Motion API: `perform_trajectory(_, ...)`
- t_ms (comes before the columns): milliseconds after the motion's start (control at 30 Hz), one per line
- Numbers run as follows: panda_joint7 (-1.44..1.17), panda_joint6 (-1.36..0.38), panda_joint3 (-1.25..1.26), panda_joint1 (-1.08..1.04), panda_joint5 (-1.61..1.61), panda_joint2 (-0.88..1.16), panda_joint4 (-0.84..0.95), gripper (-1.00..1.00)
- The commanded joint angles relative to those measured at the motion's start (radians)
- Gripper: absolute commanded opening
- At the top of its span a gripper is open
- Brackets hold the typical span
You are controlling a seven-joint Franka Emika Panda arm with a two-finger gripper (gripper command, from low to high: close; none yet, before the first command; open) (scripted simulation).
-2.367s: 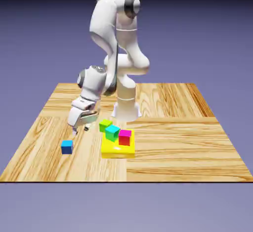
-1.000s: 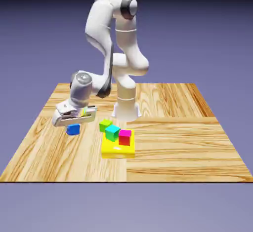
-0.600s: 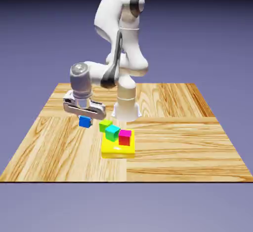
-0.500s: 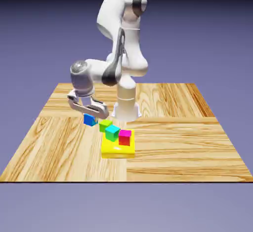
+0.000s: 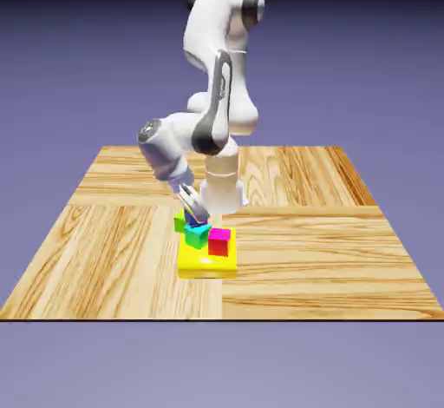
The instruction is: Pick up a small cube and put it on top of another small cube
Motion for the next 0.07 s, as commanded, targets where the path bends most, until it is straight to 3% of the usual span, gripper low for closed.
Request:
perform_trajectory(0, 0.0, 0.0, 0.0, 0.0, 0.0, 0.0, 0.0, 1.0)
perform_trajectory(33, 0.004, -0.043, -0.007, -0.005, -0.009, -0.027, 0.016, 1.0)
